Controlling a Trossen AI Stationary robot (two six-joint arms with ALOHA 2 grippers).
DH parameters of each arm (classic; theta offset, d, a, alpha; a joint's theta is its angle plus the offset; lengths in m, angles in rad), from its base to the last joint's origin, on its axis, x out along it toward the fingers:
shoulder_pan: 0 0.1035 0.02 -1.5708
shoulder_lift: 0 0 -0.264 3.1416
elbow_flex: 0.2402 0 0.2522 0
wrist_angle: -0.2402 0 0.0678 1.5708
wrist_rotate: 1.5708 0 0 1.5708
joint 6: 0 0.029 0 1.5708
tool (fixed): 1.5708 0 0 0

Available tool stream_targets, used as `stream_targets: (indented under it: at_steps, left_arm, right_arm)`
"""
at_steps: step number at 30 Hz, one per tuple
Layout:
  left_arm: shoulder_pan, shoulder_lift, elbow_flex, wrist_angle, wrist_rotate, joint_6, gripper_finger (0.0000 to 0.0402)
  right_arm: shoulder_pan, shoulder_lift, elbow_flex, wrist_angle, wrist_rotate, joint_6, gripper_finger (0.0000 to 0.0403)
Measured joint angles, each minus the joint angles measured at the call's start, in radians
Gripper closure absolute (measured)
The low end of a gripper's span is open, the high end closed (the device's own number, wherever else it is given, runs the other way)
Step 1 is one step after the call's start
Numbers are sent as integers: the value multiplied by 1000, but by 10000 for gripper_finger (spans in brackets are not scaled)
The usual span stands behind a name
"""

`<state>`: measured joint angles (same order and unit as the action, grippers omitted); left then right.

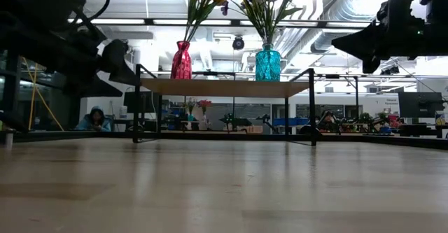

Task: Pick and place flowers into a vace then onto a shelf
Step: Return to home position

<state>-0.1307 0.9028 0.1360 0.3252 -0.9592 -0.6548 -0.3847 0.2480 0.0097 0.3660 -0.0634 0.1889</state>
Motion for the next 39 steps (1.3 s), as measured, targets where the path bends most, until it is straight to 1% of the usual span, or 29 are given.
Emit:
stream_targets:
  at_steps: [2,6,9,11,15,19,23,27,31,36,39]
  left_arm:
    - [0,51,0,40,-20,2,9]
    - [0,128,0,138,-28,-4,9]
    - [0,151,0,191,-28,8,9]
    - [0,147,0,210,-31,51,9]
    - [0,74,0,203,-50,91,9]
    - [-1,-12,0,134,-51,125,9]
    - [-1,-107,0,35,-84,125,9]
    - [-1,-184,0,-47,-90,114,9]
    - [-1,-193,0,-114,-88,79,9]
    - [-1,-175,-1,-127,-101,74,9]
    - [-1,-171,-1,-129,-105,74,9]
  right_arm:
    - [36,17,0,9,52,-11,397]
    - [99,47,0,55,99,-38,397]
    - [130,61,0,82,115,-58,394]
    - [138,61,0,82,128,-58,394]
    - [138,59,0,109,129,-51,397]
    - [136,59,-1,132,134,-47,400]
    - [136,59,-1,138,163,-16,398]
    - [136,58,-1,155,150,-32,400]
    - [136,58,-1,133,154,-57,402]
    - [136,59,-1,127,181,-91,397]
    - [136,59,-1,126,181,-64,396]
